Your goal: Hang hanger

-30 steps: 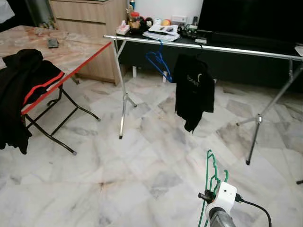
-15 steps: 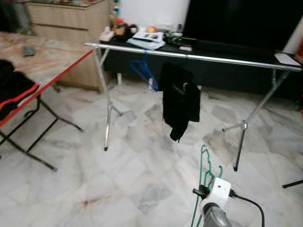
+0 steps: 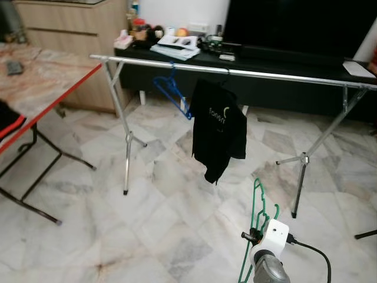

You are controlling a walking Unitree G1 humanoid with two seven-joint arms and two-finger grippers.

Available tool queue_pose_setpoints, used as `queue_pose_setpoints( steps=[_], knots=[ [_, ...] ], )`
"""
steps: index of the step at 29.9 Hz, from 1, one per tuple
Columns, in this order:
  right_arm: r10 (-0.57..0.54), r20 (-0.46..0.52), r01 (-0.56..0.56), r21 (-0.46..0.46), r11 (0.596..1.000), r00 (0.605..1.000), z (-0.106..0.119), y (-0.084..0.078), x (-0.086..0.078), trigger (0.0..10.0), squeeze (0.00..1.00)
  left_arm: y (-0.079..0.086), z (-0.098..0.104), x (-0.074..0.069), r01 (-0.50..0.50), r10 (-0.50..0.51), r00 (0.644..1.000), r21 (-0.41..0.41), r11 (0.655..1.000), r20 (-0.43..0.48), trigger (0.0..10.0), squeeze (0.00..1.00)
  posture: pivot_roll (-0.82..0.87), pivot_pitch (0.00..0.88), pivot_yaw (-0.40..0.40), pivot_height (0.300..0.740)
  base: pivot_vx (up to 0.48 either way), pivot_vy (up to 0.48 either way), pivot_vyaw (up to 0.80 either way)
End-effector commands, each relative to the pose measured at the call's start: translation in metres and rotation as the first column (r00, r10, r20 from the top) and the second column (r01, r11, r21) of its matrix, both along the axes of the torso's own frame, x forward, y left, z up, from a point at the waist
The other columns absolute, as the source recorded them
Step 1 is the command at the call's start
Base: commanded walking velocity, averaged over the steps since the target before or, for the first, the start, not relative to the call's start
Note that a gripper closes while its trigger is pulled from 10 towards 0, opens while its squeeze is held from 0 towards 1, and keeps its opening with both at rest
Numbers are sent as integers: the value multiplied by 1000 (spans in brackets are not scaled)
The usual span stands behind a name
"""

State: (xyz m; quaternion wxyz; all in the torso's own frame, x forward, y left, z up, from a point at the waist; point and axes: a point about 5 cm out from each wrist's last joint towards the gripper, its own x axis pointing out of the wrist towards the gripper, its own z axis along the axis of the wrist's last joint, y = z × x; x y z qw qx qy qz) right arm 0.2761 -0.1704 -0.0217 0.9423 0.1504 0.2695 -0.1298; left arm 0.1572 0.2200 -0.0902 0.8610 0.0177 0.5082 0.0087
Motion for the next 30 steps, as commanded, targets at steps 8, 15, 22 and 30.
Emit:
queue_pose_setpoints(
  steps=[8, 15, 22, 30],
  knots=[
    [-59, -13, 59, -2, 998, 998, -1, -13, -3, 10000, 0, -9, -5, -7, 9, -9, 1000, -16, 1000, -28, 10000, 0, -40, 92, -10, 740, 307, 0, -138],
    [-58, -16, 58, 0, 998, 998, -2, -14, -3, 10000, 0, -9, -4, -5, 17, -18, 1000, -15, 1000, -26, 10000, 0, -34, 88, -9, 740, 312, 0, -695],
    [-45, -21, 45, -15, 999, 999, -2, -14, -4, 10000, 0, -9, -4, -6, 29, -29, 999, -13, 999, -29, 10000, 0, -33, 86, -13, 740, 317, 0, 0],
    [-47, -9, 47, -12, 999, 999, -1, -15, -3, 10000, 0, -9, -2, -1, 37, -38, 999, -9, 999, -27, 10000, 0, -46, 86, -10, 740, 321, 0, 0]
  ],
)
